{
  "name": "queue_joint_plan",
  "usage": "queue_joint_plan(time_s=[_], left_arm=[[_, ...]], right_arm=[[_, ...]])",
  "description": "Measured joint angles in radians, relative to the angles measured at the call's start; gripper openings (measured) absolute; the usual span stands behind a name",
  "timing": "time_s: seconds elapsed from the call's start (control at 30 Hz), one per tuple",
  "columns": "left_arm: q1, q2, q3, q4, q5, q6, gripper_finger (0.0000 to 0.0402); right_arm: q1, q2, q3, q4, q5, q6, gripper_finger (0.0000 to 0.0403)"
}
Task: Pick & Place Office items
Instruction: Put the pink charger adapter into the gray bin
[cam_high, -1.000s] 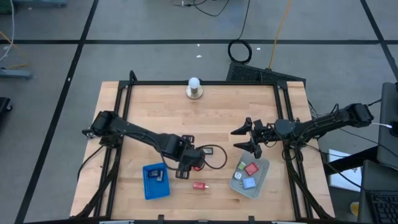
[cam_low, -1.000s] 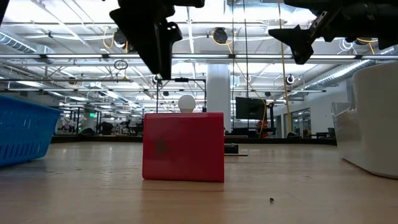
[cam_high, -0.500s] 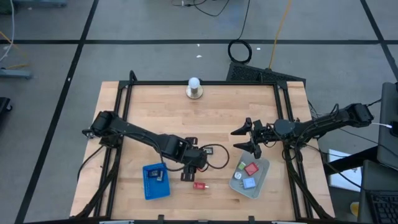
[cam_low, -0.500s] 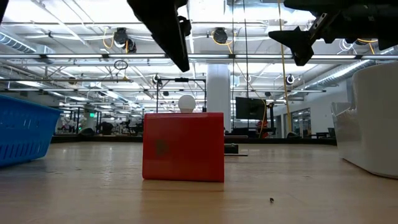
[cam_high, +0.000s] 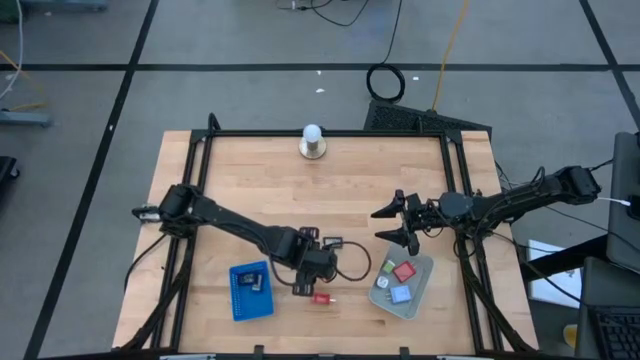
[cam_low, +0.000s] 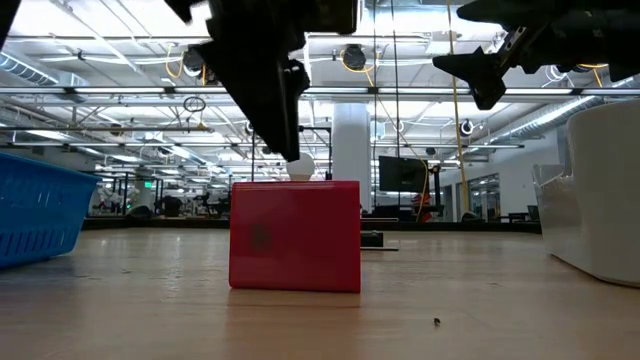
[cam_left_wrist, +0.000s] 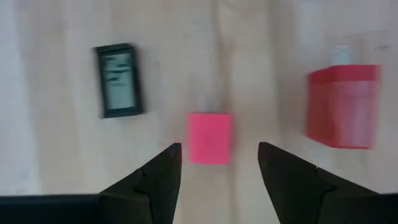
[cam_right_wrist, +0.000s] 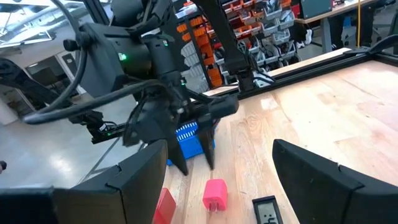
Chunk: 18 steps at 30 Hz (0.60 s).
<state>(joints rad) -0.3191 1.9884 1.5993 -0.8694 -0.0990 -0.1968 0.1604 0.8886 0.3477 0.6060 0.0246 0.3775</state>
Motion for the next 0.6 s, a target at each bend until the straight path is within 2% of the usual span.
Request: queue_joint_plan(time_s=[0.07, 0.27, 0.6], left_arm=[[0.005, 0.002, 0.0, -0.002, -0.029, 0.009, 0.0214], [0.029, 0.028, -0.001, 0.009, -0.028, 0.038, 0.0214], [0.039, 0.053, 0.0, 0.063, 0.047, 0.044, 0.0214]], right_arm=[[0.0, 0.0, 0.0, -0.001, 0.0, 0.0, 0.0281], [0.0, 0.0, 0.0, -0.002, 0.0, 0.0, 0.0281], [0.0, 0.0, 0.0, -0.013, 0.0, 0.0, 0.0281]])
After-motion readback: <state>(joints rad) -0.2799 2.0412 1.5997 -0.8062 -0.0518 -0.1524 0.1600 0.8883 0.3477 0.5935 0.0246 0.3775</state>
